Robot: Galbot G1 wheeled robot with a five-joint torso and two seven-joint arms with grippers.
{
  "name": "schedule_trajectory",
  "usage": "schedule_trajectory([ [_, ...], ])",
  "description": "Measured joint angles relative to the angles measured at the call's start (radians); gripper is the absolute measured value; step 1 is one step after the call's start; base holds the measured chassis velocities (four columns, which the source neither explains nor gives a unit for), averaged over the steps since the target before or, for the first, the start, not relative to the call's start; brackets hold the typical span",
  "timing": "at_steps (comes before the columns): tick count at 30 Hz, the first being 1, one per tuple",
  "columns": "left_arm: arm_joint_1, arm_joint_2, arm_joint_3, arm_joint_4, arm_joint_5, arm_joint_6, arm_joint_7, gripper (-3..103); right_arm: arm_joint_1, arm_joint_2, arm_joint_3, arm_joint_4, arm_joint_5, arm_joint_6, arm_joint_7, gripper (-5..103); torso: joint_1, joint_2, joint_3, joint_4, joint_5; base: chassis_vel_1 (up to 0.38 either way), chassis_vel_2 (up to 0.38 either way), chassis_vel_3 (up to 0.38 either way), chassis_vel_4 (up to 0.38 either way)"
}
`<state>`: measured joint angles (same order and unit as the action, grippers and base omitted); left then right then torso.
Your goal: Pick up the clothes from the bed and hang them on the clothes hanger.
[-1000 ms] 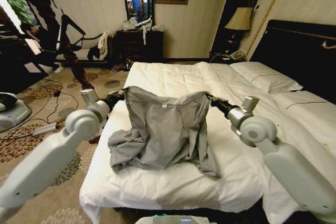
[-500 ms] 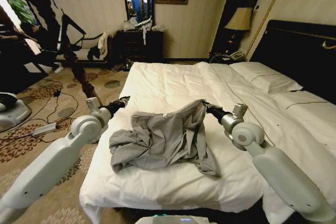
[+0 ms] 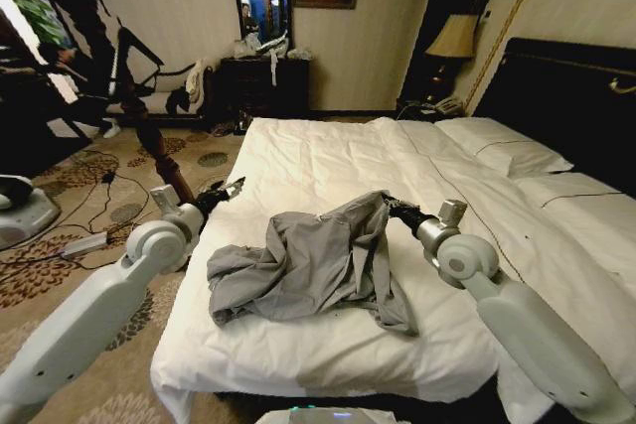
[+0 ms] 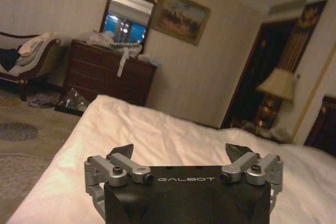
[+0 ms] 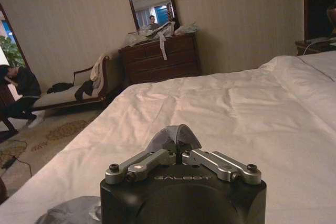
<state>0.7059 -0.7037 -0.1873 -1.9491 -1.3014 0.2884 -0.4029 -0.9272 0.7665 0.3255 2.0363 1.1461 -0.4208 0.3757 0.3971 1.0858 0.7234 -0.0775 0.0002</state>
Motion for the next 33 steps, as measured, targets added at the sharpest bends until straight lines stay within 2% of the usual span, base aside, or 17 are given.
schedule_trajectory([
  [3,-0.126,-0.085,0.075,0.105,0.012,-0.009,-0.011,100,0.002,0.023,-0.005,0.005,0.01,0.0,0.015,0,0.0,0.0,0.0,-0.0002,-0.0002,0.0,0.0,0.0,0.0],
  [4,-0.126,-0.085,0.075,0.105,0.012,-0.009,-0.011,100,0.002,0.023,-0.005,0.005,0.01,0.0,0.015,0,0.0,0.0,0.0,-0.0002,-0.0002,0.0,0.0,0.0,0.0],
  [7,-0.38,-0.194,0.218,0.285,0.033,-0.012,-0.025,100,-0.008,0.032,0.004,0.025,0.011,-0.001,0.021,0,0.0,0.0,0.0,-0.0009,-0.0002,0.0,0.0,0.0,0.0],
  [8,-0.455,-0.213,0.251,0.315,0.032,0.0,-0.037,100,-0.014,0.032,0.013,0.029,0.011,-0.001,0.021,0,0.0,0.0,0.0,-0.001,0.0,0.0,0.0,0.0,0.0],
  [9,-0.455,-0.213,0.251,0.315,0.032,0.0,-0.037,100,-0.014,0.032,0.013,0.029,0.011,-0.001,0.021,0,0.0,0.0,0.0,-0.001,0.0,0.0,0.0,0.0,0.0],
  [11,-0.557,-0.227,0.291,0.341,0.018,0.046,-0.081,100,-0.026,0.03,0.03,0.035,0.011,-0.002,0.022,0,0.0,0.0,0.0,-0.0009,0.0,0.0,0.0,0.0,0.0],
  [12,-0.611,-0.227,0.306,0.349,-0.002,0.095,-0.13,100,-0.032,0.028,0.039,0.038,0.011,-0.002,0.022,0,0.0,0.0,0.0,-0.0008,0.0,0.0,0.0,0.0,0.0],
  [13,-0.68,-0.22,0.326,0.358,-0.023,0.17,-0.199,100,-0.04,0.026,0.051,0.042,0.011,-0.002,0.022,0,0.0,0.0,0.0,-0.0006,-0.0001,0.0,0.0,0.0,0.0],
  [14,-0.68,-0.22,0.326,0.358,-0.023,0.17,-0.199,100,-0.04,0.026,0.051,0.042,0.011,-0.002,0.022,0,0.0,0.0,0.0,-0.0006,-0.0001,0.0,0.0,0.0,0.0],
  [16,-0.801,-0.197,0.36,0.384,-0.044,0.294,-0.292,100,-0.055,0.022,0.072,0.049,0.013,-0.002,0.021,0,0.0,0.0,0.0,0.0,0.0003,0.0,0.0,0.0,0.0],
  [18,-0.888,-0.186,0.386,0.414,-0.06,0.359,-0.333,100,-0.072,0.018,0.094,0.056,0.011,-0.002,0.019,0,0.0,0.0,0.0,0.0004,-0.0002,0.0,0.0,0.0,0.0],
  [19,-0.888,-0.186,0.386,0.414,-0.06,0.359,-0.333,100,-0.072,0.018,0.094,0.056,0.011,-0.002,0.019,0,0.0,0.0,0.0,0.0004,-0.0002,0.0,0.0,0.0,0.0],
  [21,-0.964,-0.181,0.404,0.448,-0.091,0.402,-0.366,100,-0.084,0.017,0.108,0.06,0.009,-0.002,0.019,0,0.0,0.0,0.0,-0.0005,-0.0004,0.0,0.0,0.0,0.0],
  [24,-1.01,-0.176,0.416,0.475,-0.107,0.421,-0.377,100,-0.087,0.018,0.11,0.062,0.009,-0.002,0.019,0,0.0,0.0,0.0,-0.0005,0.0001,0.0,0.0,0.0,0.0],
  [26,-1.07,-0.163,0.431,0.508,-0.117,0.447,-0.421,100,-0.093,0.019,0.113,0.073,0.008,-0.002,0.019,0,0.0,0.0,0.0,-0.0004,-0.0006,0.0,0.0,0.0,0.0],
  [28,-1.105,-0.149,0.436,0.512,-0.143,0.454,-0.463,100,-0.1,0.017,0.121,0.082,0.008,-0.002,0.019,0,0.0,0.0,0.0,0.0001,-0.0005,0.0,0.0,0.0,0.0],
  [33,-1.158,-0.105,0.446,0.504,-0.176,0.455,-0.487,101,-0.12,0.006,0.144,0.095,0.008,-0.002,0.019,0,0.0,0.0,0.0,-0.0007,-0.0001,0.0,0.0,0.0,0.0],
])
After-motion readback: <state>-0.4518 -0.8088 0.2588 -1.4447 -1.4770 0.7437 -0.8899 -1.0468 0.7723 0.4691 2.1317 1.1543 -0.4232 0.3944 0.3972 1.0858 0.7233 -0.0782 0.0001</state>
